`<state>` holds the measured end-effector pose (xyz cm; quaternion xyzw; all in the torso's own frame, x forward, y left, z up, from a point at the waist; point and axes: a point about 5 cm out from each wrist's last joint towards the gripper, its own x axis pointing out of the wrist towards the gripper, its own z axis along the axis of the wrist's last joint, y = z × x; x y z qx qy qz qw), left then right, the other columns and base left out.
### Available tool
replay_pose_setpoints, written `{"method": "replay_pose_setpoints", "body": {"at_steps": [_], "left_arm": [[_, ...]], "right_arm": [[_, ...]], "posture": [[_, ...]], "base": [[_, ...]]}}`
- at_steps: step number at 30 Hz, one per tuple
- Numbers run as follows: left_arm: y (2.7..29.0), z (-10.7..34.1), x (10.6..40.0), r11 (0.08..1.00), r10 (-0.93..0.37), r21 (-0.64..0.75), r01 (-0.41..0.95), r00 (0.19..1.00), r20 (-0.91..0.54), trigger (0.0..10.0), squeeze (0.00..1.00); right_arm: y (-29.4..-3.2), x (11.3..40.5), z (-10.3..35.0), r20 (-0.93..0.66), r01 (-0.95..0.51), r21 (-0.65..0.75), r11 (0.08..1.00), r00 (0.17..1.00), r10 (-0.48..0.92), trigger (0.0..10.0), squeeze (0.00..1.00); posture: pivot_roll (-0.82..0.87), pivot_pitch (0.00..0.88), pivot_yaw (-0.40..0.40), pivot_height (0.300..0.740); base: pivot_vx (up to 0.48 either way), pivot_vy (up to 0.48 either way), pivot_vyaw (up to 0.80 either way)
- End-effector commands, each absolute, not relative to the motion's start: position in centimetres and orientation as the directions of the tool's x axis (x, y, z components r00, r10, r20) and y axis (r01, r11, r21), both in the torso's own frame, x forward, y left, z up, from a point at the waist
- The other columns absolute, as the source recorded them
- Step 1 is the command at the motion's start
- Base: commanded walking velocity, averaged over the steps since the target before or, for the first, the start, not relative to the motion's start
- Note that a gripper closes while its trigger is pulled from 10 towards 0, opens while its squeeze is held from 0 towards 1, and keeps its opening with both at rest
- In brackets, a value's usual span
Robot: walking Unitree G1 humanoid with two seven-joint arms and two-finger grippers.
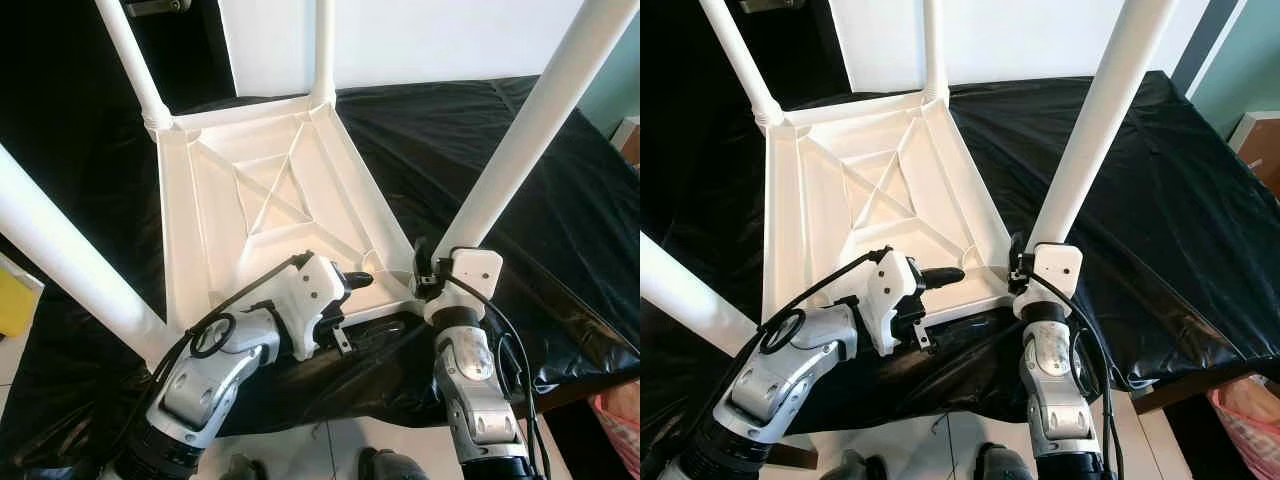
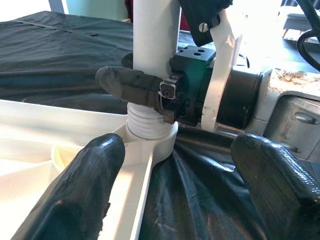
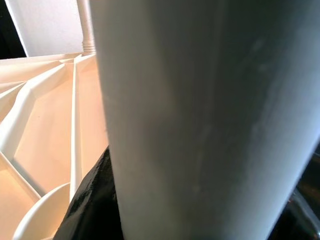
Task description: Building children table
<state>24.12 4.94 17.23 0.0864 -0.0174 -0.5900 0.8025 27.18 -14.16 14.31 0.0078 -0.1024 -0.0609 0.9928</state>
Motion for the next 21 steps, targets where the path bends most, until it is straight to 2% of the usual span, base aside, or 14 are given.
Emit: {"method": "replay_pose_setpoints", "body": {"at_steps": [1, 5, 6, 8, 9, 12, 14, 15, 21], "left_arm": [[4.9, 17.5, 23.9, 0.299, -0.947, 0.172, 0.939, 0.314, -0.069, 10.0, 0.0], [4.8, 17.5, 23.9, 0.297, -0.947, 0.171, 0.939, 0.312, -0.07, 10.0, 0.0], [4.8, 17.5, 23.9, 0.296, -0.948, 0.171, 0.94, 0.311, -0.07, 10.0, 0.0], [4.8, 17.5, 23.9, 0.295, -0.948, 0.171, 0.94, 0.31, -0.07, 10.0, 0.0], [4.8, 17.5, 23.9, 0.295, -0.948, 0.17, 0.94, 0.31, -0.07, 10.0, 0.0], [4.8, 17.5, 23.9, 0.295, -0.948, 0.168, 0.941, 0.309, -0.07, 10.0, 0.0], [4.7, 17.5, 23.8, 0.293, -0.949, 0.166, 0.942, 0.308, -0.069, 10.0, 0.0], [4.6, 17.5, 23.8, 0.292, -0.95, 0.165, 0.942, 0.306, -0.068, 10.0, 0.0], [4.5, 17.5, 23.6, 0.284, -0.952, 0.162, 0.945, 0.298, -0.067, 10.0, 0.0]], "right_arm": [[-14.5, 27.1, 12.6, 0.109, 0.159, 0.01, 0.987, 0.981, -0.159, 10.0, 0.0], [-14.6, 27.1, 12.7, 0.11, 0.156, 0.016, 0.988, 0.981, -0.157, 10.0, 0.0], [-14.7, 27.1, 12.7, 0.112, 0.153, 0.016, 0.988, 0.982, -0.154, 10.0, 0.31], [-14.7, 27.1, 12.7, 0.113, 0.151, 0.015, 0.988, 0.982, -0.152, 10.0, 0.31], [-14.7, 27.1, 12.7, 0.116, 0.148, 0.021, 0.989, 0.982, -0.149, 10.0, 1.0], [-14.7, 27.0, 13.2, 0.15, 0.112, 0.023, 0.993, 0.982, -0.114, 10.0, 1.0], [-14.5, 27.1, 13.8, 0.19, 0.038, 0.015, 0.999, 0.981, -0.04, 10.0, 1.0], [-14.8, 27.2, 14.0, 0.197, 0.015, 0.015, 1.0, 0.98, -0.017, 10.0, 0.0], [-15.8, 27.4, 14.7, 0.217, -0.065, -0.011, 0.998, 0.974, 0.066, 10.0, 0.0]], "posture": [[-0.07, 0.146, 0.011, 0.74], [-0.07, 0.147, 0.011, 0.74], [-0.07, 0.147, 0.011, 0.74], [-0.07, 0.147, 0.011, 0.74], [-0.08, 0.148, 0.01, 0.74], [-0.08, 0.148, 0.009, 0.74], [-0.07, 0.149, 0.01, 0.74], [-0.08, 0.15, 0.011, 0.74], [-0.08, 0.149, 0.009, 0.74]], "base": [[0.0, 0.0, 0.0], [0.0, 0.0, 0.0], [0.0, 0.0, 0.0], [0.0, 0.0, 0.0], [0.0, 0.0, 0.0], [0.0, 0.0, 0.0], [0.0, 0.0, 0.0], [0.0, 0.0, 0.0], [0.0, 0.0, 0.0]]}}
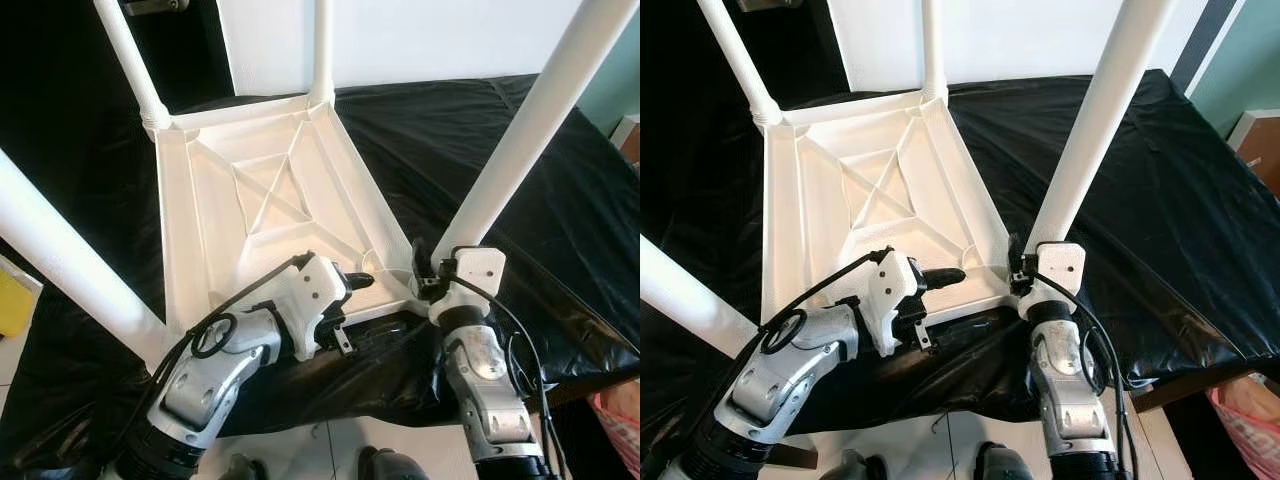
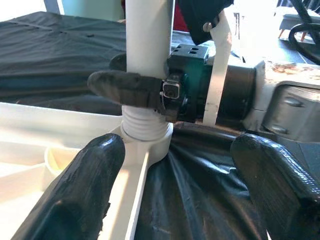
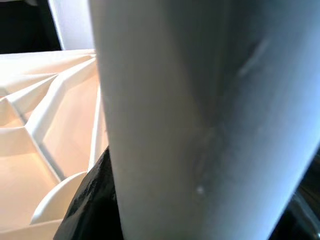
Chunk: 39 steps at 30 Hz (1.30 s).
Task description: Building children table
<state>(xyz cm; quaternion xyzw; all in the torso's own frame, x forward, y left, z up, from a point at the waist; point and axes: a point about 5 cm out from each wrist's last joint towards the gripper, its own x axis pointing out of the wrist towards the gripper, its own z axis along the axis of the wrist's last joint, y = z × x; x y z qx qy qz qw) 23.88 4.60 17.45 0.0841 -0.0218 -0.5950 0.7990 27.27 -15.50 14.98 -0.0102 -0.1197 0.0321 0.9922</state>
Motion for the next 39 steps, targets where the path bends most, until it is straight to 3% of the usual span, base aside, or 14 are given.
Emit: {"method": "replay_pose_setpoints", "body": {"at_steps": [1, 4, 5, 19, 20, 27, 32, 36, 37, 39], "left_arm": [[4.5, 17.5, 23.6, 0.284, -0.952, 0.163, 0.945, 0.297, -0.067, 10.0, 0.0], [4.5, 17.5, 23.7, 0.285, -0.952, 0.164, 0.944, 0.299, -0.068, 10.0, 0.0], [4.5, 17.5, 23.8, 0.288, -0.951, 0.165, 0.943, 0.302, -0.066, 10.0, 0.0], [4.5, 17.6, 23.7, 0.286, -0.952, 0.164, 0.944, 0.3, -0.066, 10.0, 0.0], [4.5, 17.6, 23.7, 0.283, -0.953, 0.167, 0.945, 0.297, -0.067, 10.0, 0.0], [4.5, 17.7, 23.7, 0.277, -0.954, 0.17, 0.946, 0.292, -0.07, 10.0, 0.0], [4.4, 17.7, 23.8, 0.27, -0.956, 0.174, 0.947, 0.285, -0.07, 10.0, 0.0], [4.3, 17.7, 23.8, 0.269, -0.956, 0.174, 0.947, 0.284, -0.069, 10.0, 0.0], [4.2, 17.7, 23.8, 0.266, -0.957, 0.173, 0.948, 0.281, -0.066, 10.0, 0.0], [4.2, 17.7, 23.8, 0.266, -0.958, 0.174, 0.948, 0.28, -0.066, 10.0, 0.0]], "right_arm": [[-16.0, 27.4, 14.7, 0.214, -0.07, -0.014, 0.997, 0.974, 0.071, 10.0, 0.0], [-16.2, 27.4, 14.6, 0.211, -0.073, -0.024, 0.997, 0.974, 0.076, 10.0, 0.0], [-16.2, 27.4, 14.5, 0.212, -0.073, -0.029, 0.997, 0.974, 0.078, 10.0, 1.0], [-15.7, 27.1, 14.2, 0.204, -0.09, -0.013, 0.996, 0.975, 0.091, 10.0, 0.99], [-15.7, 27.1, 14.2, 0.206, -0.096, -0.014, 0.995, 0.974, 0.097, 10.0, 0.0], [-16.2, 26.9, 15.2, 0.229, -0.224, -0.041, 0.974, 0.947, 0.228, 10.0, 0.0], [-17.4, 27.0, 15.9, 0.207, -0.359, -0.154, 0.921, 0.899, 0.385, 10.0, 0.0], [-17.7, 27.1, 16.0, 0.192, -0.388, -0.187, 0.902, 0.886, 0.421, 10.0, 0.0], [-18.0, 27.3, 16.1, 0.165, -0.439, -0.214, 0.873, 0.864, 0.475, 2.8, 0.0], [-18.1, 27.4, 16.0, 0.157, -0.453, -0.218, 0.864, 0.858, 0.489, 2.8, 0.0]], "posture": [[-0.08, 0.149, 0.006, 0.74], [-0.08, 0.147, 0.004, 0.74], [-0.08, 0.146, 0.002, 0.74], [-0.07, 0.144, 0.008, 0.74], [-0.08, 0.144, 0.011, 0.74], [-0.08, 0.143, 0.018, 0.74], [-0.1, 0.143, 0.022, 0.74], [-0.1, 0.143, 0.022, 0.74], [-0.1, 0.143, 0.02, 0.74], [-0.1, 0.143, 0.02, 0.74]], "base": [[0.0, 0.0, 0.0], [0.0, 0.0, 0.0], [0.0, 0.0, 0.0], [0.0, 0.0, 0.0], [0.0, 0.0, 0.0], [0.0, 0.0, 0.0], [0.0, 0.0, 0.0], [0.0, 0.0, 0.0], [0.0, 0.0, 0.0], [0.0, 0.0, 0.0]]}}
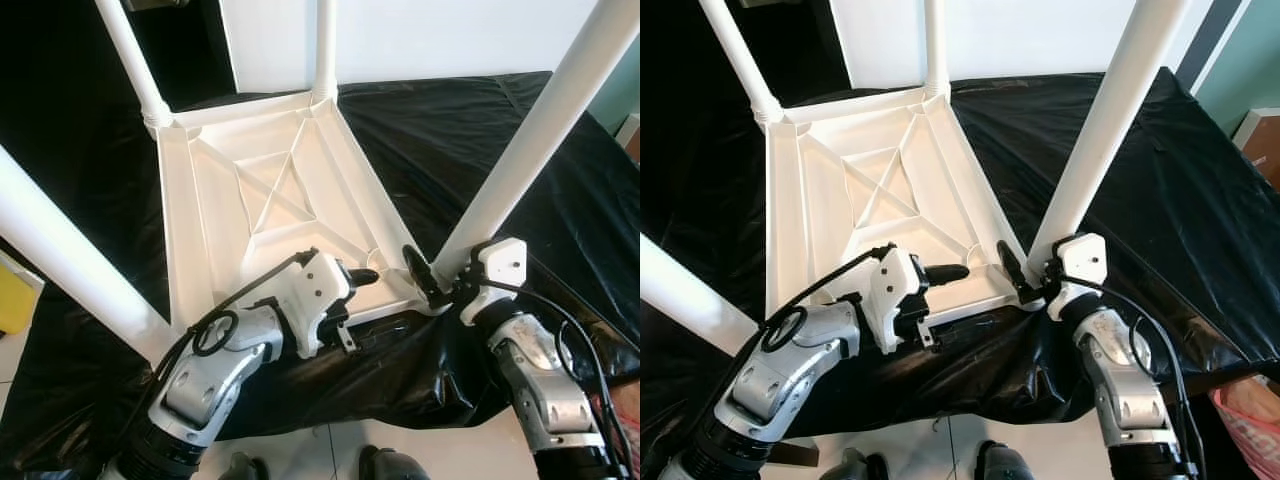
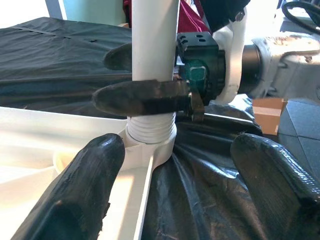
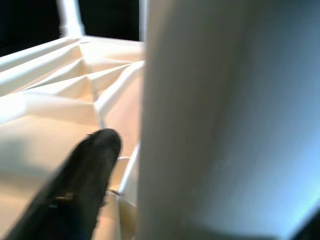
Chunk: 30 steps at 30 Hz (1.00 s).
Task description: Building children table
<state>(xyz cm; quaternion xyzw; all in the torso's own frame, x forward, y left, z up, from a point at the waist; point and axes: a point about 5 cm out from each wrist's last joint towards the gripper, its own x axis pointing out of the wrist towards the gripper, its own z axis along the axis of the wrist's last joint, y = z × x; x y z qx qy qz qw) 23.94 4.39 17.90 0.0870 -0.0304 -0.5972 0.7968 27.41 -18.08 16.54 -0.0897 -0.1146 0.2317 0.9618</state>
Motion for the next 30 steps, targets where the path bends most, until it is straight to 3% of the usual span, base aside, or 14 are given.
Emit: {"method": "replay_pose_setpoints", "body": {"at_steps": [1, 2, 3, 14, 15, 22, 25, 30], "left_arm": [[4.2, 17.7, 23.8, 0.266, -0.958, 0.174, 0.948, 0.28, -0.066, 10.0, 0.0], [4.2, 17.7, 23.8, 0.266, -0.958, 0.174, 0.948, 0.28, -0.066, 10.0, 0.0], [4.2, 17.7, 23.8, 0.268, -0.957, 0.174, 0.948, 0.283, -0.065, 10.0, 0.0], [4.2, 17.6, 23.5, 0.274, -0.955, 0.168, 0.947, 0.288, -0.069, 10.0, 0.0], [4.2, 17.6, 23.5, 0.274, -0.955, 0.167, 0.947, 0.288, -0.069, 10.0, 0.0], [4.2, 17.5, 23.5, 0.271, -0.956, 0.166, 0.948, 0.286, -0.07, 10.0, 0.0], [4.2, 17.5, 23.5, 0.271, -0.956, 0.166, 0.948, 0.286, -0.072, 10.0, 0.0], [4.2, 17.4, 23.5, 0.271, -0.955, 0.165, 0.948, 0.286, -0.073, 10.0, 0.0]], "right_arm": [[-18.1, 27.4, 16.0, 0.157, -0.453, -0.218, 0.864, 0.858, 0.489, 2.8, 0.0], [-18.1, 27.4, 16.0, 0.157, -0.453, -0.218, 0.864, 0.858, 0.489, 2.8, 0.0], [-18.3, 27.4, 15.9, 0.145, -0.461, -0.219, 0.86, 0.856, 0.496, 0.0, 0.0], [-19.4, 27.4, 14.6, 0.081, -0.478, -0.194, 0.857, 0.863, 0.499, 0.0, 0.0], [-19.5, 27.4, 14.5, 0.083, -0.459, -0.177, 0.87, 0.874, 0.478, 10.0, 0.0], [-19.1, 27.3, 14.2, 0.084, -0.374, -0.134, 0.918, 0.919, 0.386, 10.0, 0.0], [-18.5, 27.4, 13.6, 0.065, -0.228, -0.112, 0.967, 0.969, 0.236, 10.0, 0.0], [-17.8, 27.3, 13.1, 0.057, -0.11, -0.068, 0.992, 0.992, 0.114, 10.0, 0.0]], "posture": [[-0.1, 0.143, 0.02, 0.74], [-0.1, 0.143, 0.02, 0.74], [-0.09, 0.144, 0.015, 0.74], [-0.09, 0.151, 0.011, 0.74], [-0.09, 0.151, 0.012, 0.74], [-0.09, 0.154, 0.011, 0.74], [-0.09, 0.149, 0.009, 0.74], [-0.09, 0.146, 0.008, 0.74]], "base": [[0.0, 0.0, 0.0], [0.0, 0.0, 0.0], [0.0, 0.0, 0.0], [0.0, 0.0, 0.0], [0.0, 0.0, 0.0], [0.0, 0.0, 0.0], [0.0, 0.0, 0.0], [0.0, 0.0, 0.0]]}}
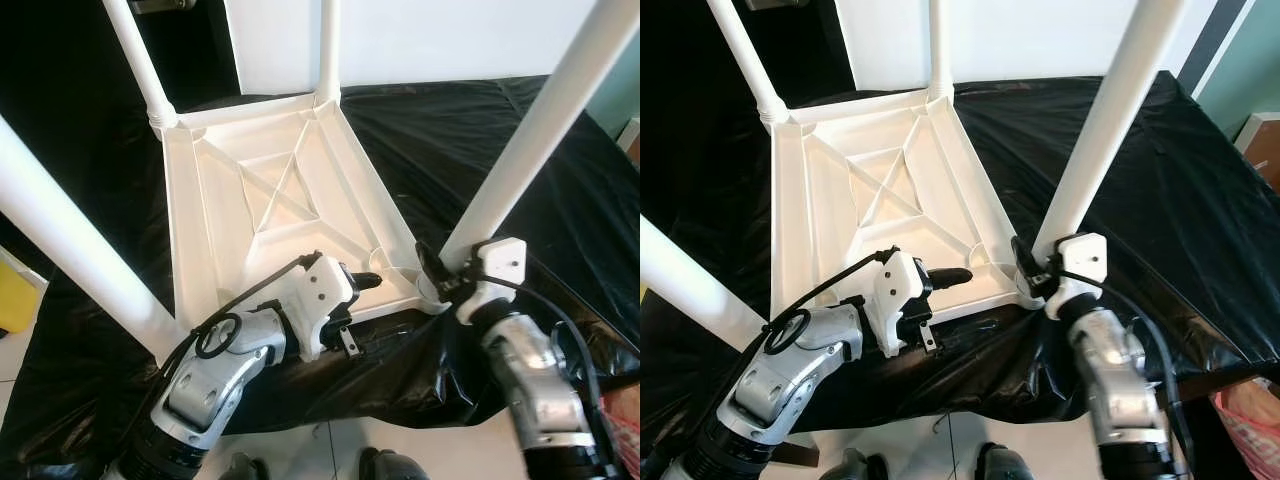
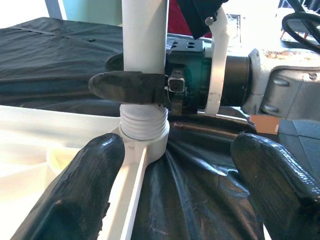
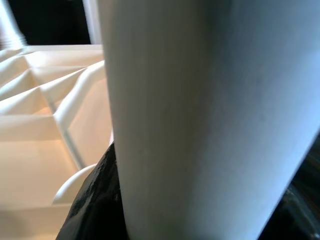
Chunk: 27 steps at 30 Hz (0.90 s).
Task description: Building children table
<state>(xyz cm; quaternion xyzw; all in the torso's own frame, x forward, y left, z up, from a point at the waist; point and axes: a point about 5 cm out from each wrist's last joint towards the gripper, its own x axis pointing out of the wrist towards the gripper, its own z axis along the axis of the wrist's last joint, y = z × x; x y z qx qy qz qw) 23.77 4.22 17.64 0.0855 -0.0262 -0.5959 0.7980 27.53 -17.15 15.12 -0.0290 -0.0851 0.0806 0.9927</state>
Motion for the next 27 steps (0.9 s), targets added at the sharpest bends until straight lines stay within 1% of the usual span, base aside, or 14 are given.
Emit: {"method": "replay_pose_setpoints", "body": {"at_steps": [1, 2, 3, 4, 5, 7, 9, 12, 15, 19, 20, 21, 25, 27], "left_arm": [[4.2, 17.4, 23.5, 0.271, -0.956, 0.166, 0.948, 0.285, -0.073, 10.0, 0.0], [4.2, 17.4, 23.5, 0.271, -0.956, 0.166, 0.948, 0.285, -0.073, 10.0, 0.0], [4.1, 17.4, 23.5, 0.269, -0.956, 0.168, 0.948, 0.285, -0.074, 10.0, 0.0], [4.1, 17.4, 23.5, 0.269, -0.956, 0.168, 0.948, 0.285, -0.074, 10.0, 0.0], [4.1, 17.4, 23.5, 0.269, -0.956, 0.169, 0.948, 0.284, -0.074, 10.0, 0.0], [4.1, 17.4, 23.5, 0.27, -0.955, 0.172, 0.947, 0.286, -0.075, 10.0, 0.0], [4.1, 17.4, 23.5, 0.27, -0.955, 0.172, 0.947, 0.286, -0.075, 10.0, 0.0], [4.1, 17.4, 23.6, 0.273, -0.954, 0.176, 0.946, 0.29, -0.075, 10.0, 0.0], [4.1, 17.4, 23.7, 0.278, -0.953, 0.18, 0.943, 0.295, -0.073, 10.0, 0.0], [4.1, 17.4, 23.8, 0.281, -0.952, 0.186, 0.941, 0.299, -0.074, 10.0, 0.0], [4.1, 17.4, 23.9, 0.281, -0.952, 0.186, 0.941, 0.299, -0.073, 10.0, 0.0], [4.1, 17.4, 23.9, 0.281, -0.951, 0.188, 0.941, 0.299, -0.073, 10.0, 0.0], [4.1, 17.4, 23.9, 0.282, -0.951, 0.189, 0.941, 0.3, -0.075, 10.0, 0.0], [4.1, 17.4, 23.9, 0.282, -0.951, 0.188, 0.941, 0.3, -0.077, 10.0, 0.0]], "right_arm": [[-17.5, 27.3, 12.9, 0.051, -0.073, -0.063, 0.995, 0.996, 0.077, 10.0, 0.0], [-17.5, 27.3, 12.9, 0.051, -0.073, -0.063, 0.995, 0.996, 0.077, 10.0, 0.0], [-17.0, 27.2, 12.8, 0.045, -0.017, -0.05, 0.999, 0.999, 0.019, 10.0, 0.0], [-17.0, 27.2, 12.8, 0.045, -0.017, -0.05, 0.999, 0.999, 0.019, 10.0, 0.0], [-16.5, 27.1, 12.7, 0.049, 0.05, -0.029, 0.998, 0.998, -0.048, 10.0, 0.0], [-15.4, 27.0, 12.6, 0.038, 0.122, 0.002, 0.993, 0.992, -0.122, 10.0, 0.0], [-15.4, 27.0, 12.6, 0.038, 0.122, 0.002, 0.993, 0.992, -0.122, 10.0, 0.0], [-14.7, 27.0, 12.6, 0.036, 0.134, 0.01, 0.991, 0.99, -0.134, 10.0, 0.0], [-14.9, 27.0, 13.0, 0.056, 0.141, 0.007, 0.99, 0.988, -0.141, 10.0, 0.0], [-15.1, 27.1, 13.3, 0.08, 0.117, 0.006, 0.993, 0.99, -0.117, 10.0, 0.0], [-15.1, 27.1, 13.4, 0.086, 0.105, 0.004, 0.994, 0.991, -0.105, 10.0, 0.03], [-15.0, 27.2, 13.6, 0.096, 0.086, -0.001, 0.996, 0.992, -0.086, 10.0, 1.0], [-15.1, 27.2, 13.9, 0.119, 0.059, -0.012, 0.998, 0.991, -0.057, 10.0, 1.0], [-15.4, 27.3, 14.5, 0.148, 0.02, -0.016, 1.0, 0.989, -0.017, 10.0, 1.0]], "posture": [[-0.09, 0.142, 0.005, 0.74], [-0.09, 0.142, 0.005, 0.74], [-0.09, 0.136, 0.003, 0.74], [-0.09, 0.136, 0.003, 0.74], [-0.09, 0.135, 0.003, 0.74], [-0.08, 0.129, 0.001, 0.74], [-0.08, 0.129, 0.001, 0.74], [-0.08, 0.125, -0.002, 0.74], [-0.08, 0.116, -0.004, 0.74], [-0.08, 0.112, -0.003, 0.74], [-0.08, 0.104, -0.004, 0.74], [-0.08, 0.102, -0.004, 0.74], [-0.08, 0.099, -0.002, 0.74], [-0.08, 0.097, -0.002, 0.74]], "base": [[0.0, 0.0, 0.0], [0.0, 0.0, 0.0], [0.0, 0.0, 0.0], [0.0, 0.0, 0.0], [0.0, 0.0, 0.0], [0.0, 0.0, 0.0], [0.0, 0.0, 0.0], [0.0, 0.0, 0.0], [0.0, 0.0, 0.0], [0.0, 0.0, 0.0], [0.0, 0.0, 0.0], [0.0, 0.0, 0.0], [0.0, 0.0, 0.0], [0.0, 0.0, 0.0]]}}
